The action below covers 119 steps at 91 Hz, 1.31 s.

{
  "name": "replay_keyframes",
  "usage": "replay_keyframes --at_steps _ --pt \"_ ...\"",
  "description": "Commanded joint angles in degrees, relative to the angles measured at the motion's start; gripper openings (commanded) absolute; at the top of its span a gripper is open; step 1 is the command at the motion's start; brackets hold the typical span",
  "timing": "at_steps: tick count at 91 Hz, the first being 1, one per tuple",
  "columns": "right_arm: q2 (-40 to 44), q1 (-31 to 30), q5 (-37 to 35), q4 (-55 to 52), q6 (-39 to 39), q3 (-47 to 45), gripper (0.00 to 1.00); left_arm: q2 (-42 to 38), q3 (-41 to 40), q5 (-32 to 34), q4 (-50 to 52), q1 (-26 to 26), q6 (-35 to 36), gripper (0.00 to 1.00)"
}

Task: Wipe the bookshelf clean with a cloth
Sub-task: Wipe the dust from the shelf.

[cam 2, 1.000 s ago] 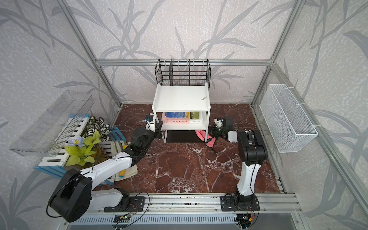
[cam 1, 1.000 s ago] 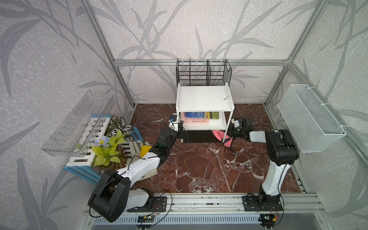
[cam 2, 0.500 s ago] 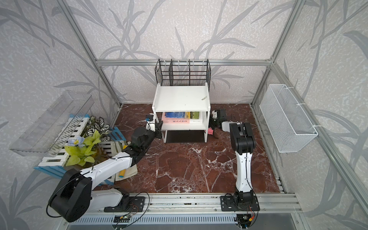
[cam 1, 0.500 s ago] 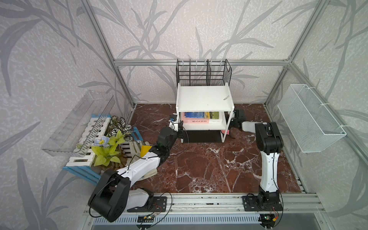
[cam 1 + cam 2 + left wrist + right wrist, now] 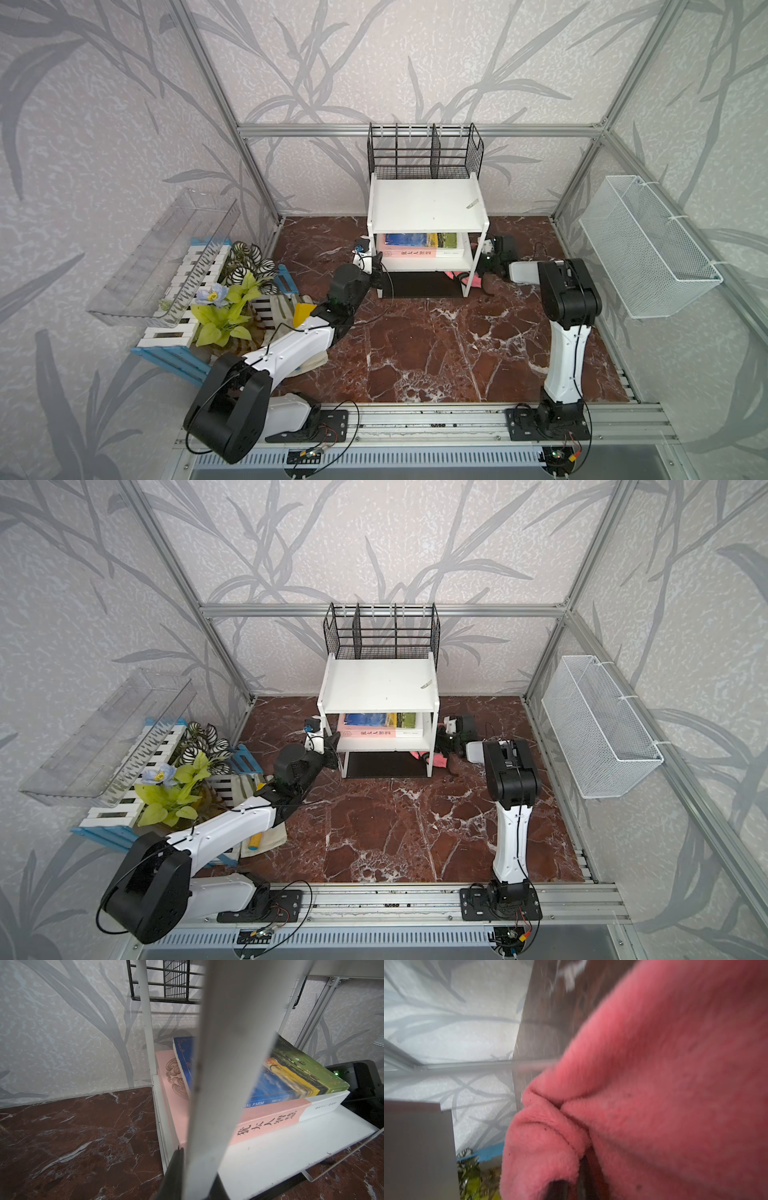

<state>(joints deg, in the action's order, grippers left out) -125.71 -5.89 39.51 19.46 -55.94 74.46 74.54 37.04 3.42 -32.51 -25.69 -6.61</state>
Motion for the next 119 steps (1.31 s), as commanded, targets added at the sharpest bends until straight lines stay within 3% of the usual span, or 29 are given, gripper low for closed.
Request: replay_keyframes --at_steps 1,38,62,76,85,99,119 --pt "-2.5 1.2 -6.1 1.0 -1.5 7.7 0.00 6.9 4.8 5.6 3.2 3.5 -12.0 0.00" --pt "8.1 3.5 -4.4 5.5 -0.1 17.1 0.00 5.9 4.6 8.2 4.9 3.5 -10.5 0.00" --pt "-2.9 3.4 -7.5 8.2 -2.2 5.1 0.00 6.0 4.4 8.8 4.6 3.5 -10.4 0.00" --pt "0.2 4.4 -10.7 5.7 0.9 -1.0 0.00 6.1 4.4 8.7 4.6 3.5 -10.2 0.00" --pt "4.9 5.0 -13.1 -0.4 4.0 2.0 0.00 6.0 4.5 8.9 4.6 3.5 -10.0 0.00" --pt "7.3 5.3 -12.7 -2.1 0.8 13.2 0.00 5.7 4.6 9.5 4.8 3.5 -9.8 0.00" --pt "1.6 2.8 -5.7 1.0 -4.6 19.8 0.00 5.3 4.4 9.5 4.5 3.5 -10.3 0.00"
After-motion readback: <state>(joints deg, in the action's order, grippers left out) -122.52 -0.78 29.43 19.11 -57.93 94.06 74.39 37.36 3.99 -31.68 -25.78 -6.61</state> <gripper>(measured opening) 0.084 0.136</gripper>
